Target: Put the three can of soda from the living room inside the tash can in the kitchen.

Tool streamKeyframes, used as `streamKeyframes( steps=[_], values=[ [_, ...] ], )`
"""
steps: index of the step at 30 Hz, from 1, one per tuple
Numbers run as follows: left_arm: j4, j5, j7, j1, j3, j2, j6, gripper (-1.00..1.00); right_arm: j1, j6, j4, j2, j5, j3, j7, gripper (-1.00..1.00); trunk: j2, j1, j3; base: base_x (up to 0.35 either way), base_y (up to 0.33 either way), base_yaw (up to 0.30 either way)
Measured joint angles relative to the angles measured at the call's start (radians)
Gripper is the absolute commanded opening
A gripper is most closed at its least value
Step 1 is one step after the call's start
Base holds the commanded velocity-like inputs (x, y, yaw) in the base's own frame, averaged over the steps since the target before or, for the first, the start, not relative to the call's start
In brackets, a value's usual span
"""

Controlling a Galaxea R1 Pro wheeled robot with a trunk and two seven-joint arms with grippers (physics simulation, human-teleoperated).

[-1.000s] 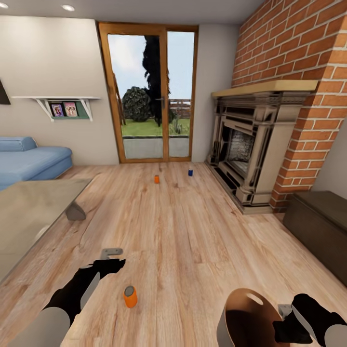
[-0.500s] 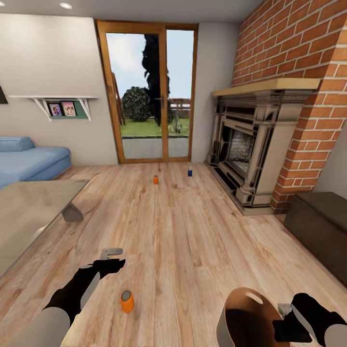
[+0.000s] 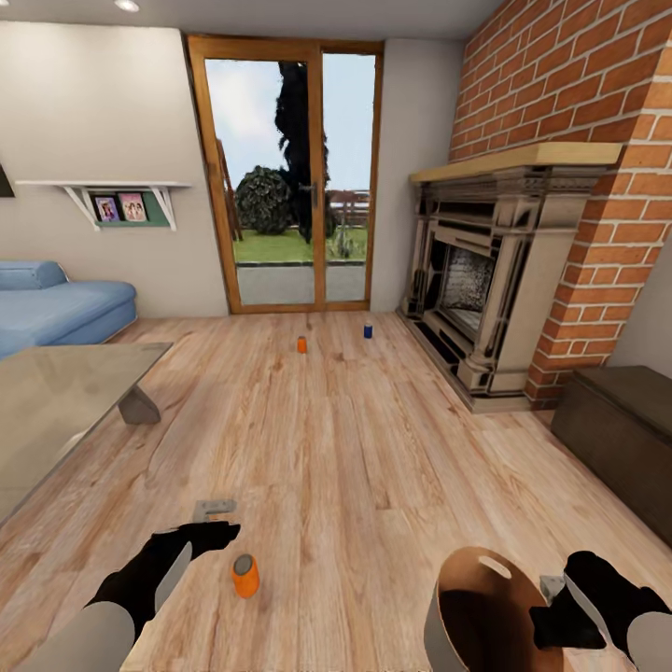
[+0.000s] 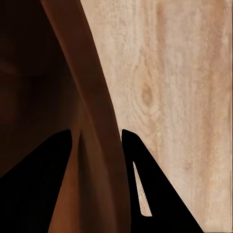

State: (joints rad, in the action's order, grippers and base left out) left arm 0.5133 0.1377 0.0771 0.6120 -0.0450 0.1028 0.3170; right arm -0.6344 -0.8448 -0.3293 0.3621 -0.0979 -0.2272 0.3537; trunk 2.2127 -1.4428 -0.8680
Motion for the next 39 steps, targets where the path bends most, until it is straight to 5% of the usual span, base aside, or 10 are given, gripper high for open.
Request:
streamKeyframes(
  steps=[7,11,15,18,21,25,27,29,32,39],
  values=[
    [-0.028,0.004,0.001,0.002,0.001,-0.003,0.011,1.00,-0.155,-0.197,-0.078,0.012,0.008,0.006,0.002,-1.00,0.049,-0.027,-0.022,0.000,0.000,0.000],
    [-0.025,0.009,0.002,0.021,0.002,-0.009,0.098,1.00,-0.270,-0.192,-0.091,0.015,0.035,-0.003,-0.001,-1.00,0.077,-0.042,-0.034,0.000,0.000,0.000],
    [-0.028,0.009,-0.001,0.103,0.004,-0.012,0.183,1.00,-0.380,-0.202,-0.087,0.014,0.020,-0.022,0.003,-1.00,0.105,-0.057,-0.047,0.000,0.000,0.000],
    [-0.033,0.007,-0.001,0.174,0.006,-0.013,0.213,1.00,-0.441,-0.195,-0.085,0.014,0.128,-0.031,-0.001,-1.00,0.126,-0.069,-0.056,0.000,0.000,0.000],
    [-0.033,0.007,-0.003,0.201,0.006,-0.016,0.239,1.00,-0.479,-0.199,-0.077,0.014,0.129,-0.036,0.002,-1.00,0.147,-0.081,-0.066,0.000,0.000,0.000],
    [-0.027,0.008,-0.008,0.223,0.005,-0.020,0.270,1.00,-0.603,-0.202,0.029,0.010,0.120,-0.041,0.004,-1.00,0.175,-0.096,-0.079,0.000,0.000,0.000],
    [-0.024,0.009,-0.014,0.225,0.004,-0.020,0.274,1.00,-0.660,-0.196,0.058,0.009,0.165,-0.041,0.001,-1.00,0.189,-0.103,-0.087,0.000,0.000,0.000],
    [-0.024,0.010,-0.032,0.228,0.005,-0.020,0.277,1.00,-0.728,-0.198,0.126,0.007,0.158,-0.053,0.002,-1.00,0.203,-0.111,-0.095,0.000,0.000,0.000],
    [-0.028,0.010,-0.047,0.229,0.006,-0.019,0.275,1.00,-0.769,-0.202,0.175,0.005,0.131,-0.061,0.004,-1.00,0.224,-0.123,-0.109,0.000,0.000,0.000],
    [-0.026,0.011,-0.074,0.230,0.007,-0.019,0.279,1.00,-0.807,-0.200,0.220,0.011,0.154,-0.101,0.003,-1.00,0.273,-0.150,-0.141,0.000,0.000,0.000]
  ],
)
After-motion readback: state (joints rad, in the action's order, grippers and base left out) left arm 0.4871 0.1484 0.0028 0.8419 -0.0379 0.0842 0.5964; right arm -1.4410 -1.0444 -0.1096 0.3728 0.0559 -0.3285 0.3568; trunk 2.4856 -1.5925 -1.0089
